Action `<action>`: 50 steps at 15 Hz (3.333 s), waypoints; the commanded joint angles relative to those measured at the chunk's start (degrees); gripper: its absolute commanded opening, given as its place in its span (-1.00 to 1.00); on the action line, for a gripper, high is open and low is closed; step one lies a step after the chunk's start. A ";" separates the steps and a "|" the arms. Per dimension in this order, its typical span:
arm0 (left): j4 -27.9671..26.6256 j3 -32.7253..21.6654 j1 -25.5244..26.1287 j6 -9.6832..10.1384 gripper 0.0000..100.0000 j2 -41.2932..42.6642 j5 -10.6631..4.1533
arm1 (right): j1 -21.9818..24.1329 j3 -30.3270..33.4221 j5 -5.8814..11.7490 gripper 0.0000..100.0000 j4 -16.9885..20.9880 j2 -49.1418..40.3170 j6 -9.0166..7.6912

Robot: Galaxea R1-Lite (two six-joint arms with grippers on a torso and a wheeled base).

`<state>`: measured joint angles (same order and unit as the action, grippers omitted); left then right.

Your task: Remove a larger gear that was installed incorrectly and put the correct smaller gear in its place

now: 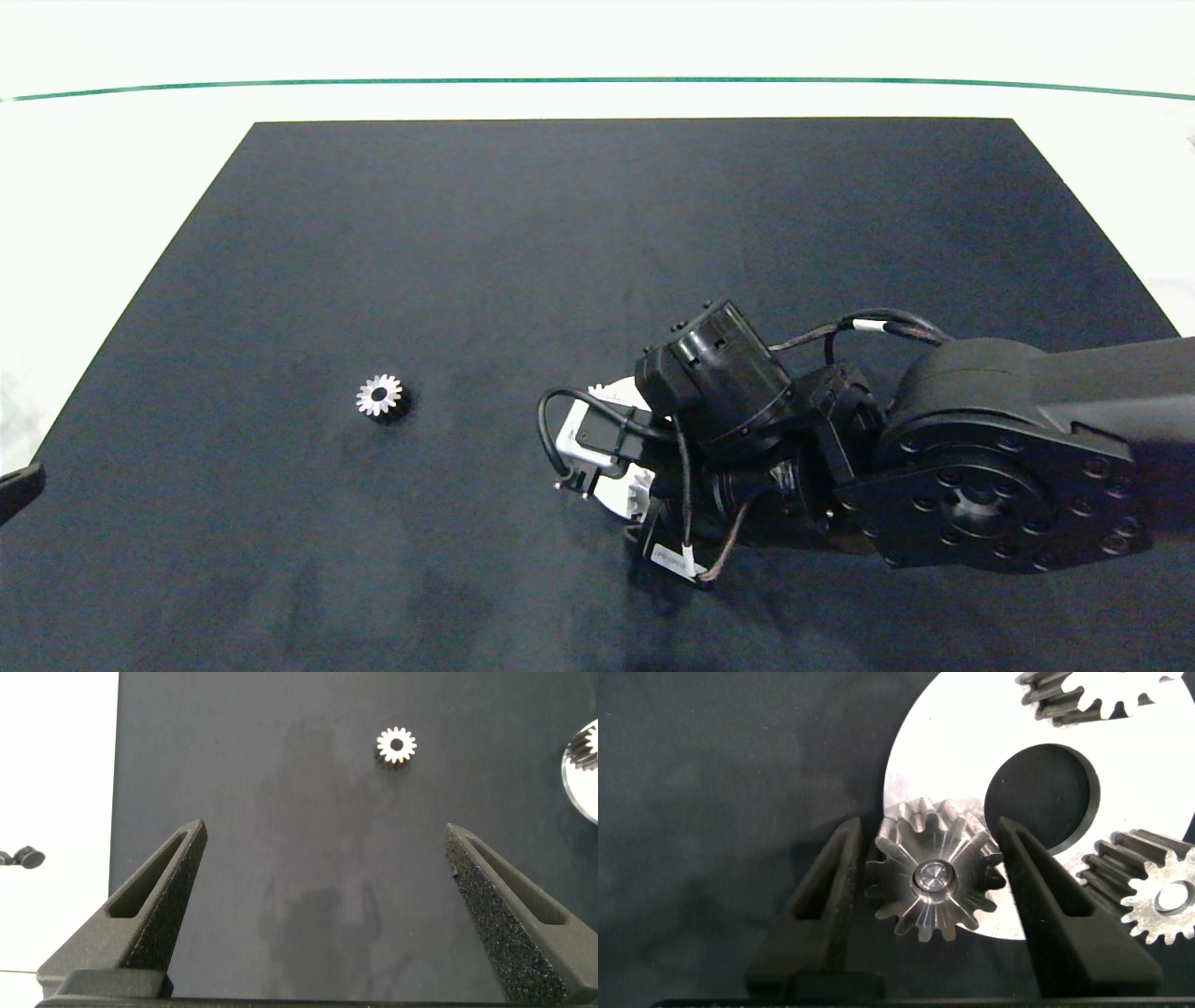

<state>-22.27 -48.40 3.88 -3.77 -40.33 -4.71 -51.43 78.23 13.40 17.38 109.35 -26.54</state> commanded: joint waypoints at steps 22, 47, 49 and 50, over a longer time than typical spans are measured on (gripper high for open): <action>-0.14 -0.03 -0.10 -0.01 1.00 0.07 -0.13 | -0.07 0.08 0.23 -0.50 0.72 -1.07 -1.06; -0.14 1.55 -0.54 -0.19 1.00 -1.69 -0.57 | 7.93 -9.85 0.31 -0.50 14.43 -25.59 4.13; -0.05 2.78 -0.54 -0.19 1.00 -1.69 -0.57 | 11.18 -14.51 0.23 -0.50 14.34 -28.49 4.48; -0.05 3.31 -0.54 -0.19 1.00 -1.77 -0.57 | 12.94 -16.00 0.14 -0.50 14.17 -29.72 4.65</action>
<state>-22.19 -45.59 3.35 -3.90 -41.90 -5.21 -40.79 64.66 13.49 31.55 83.02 -21.91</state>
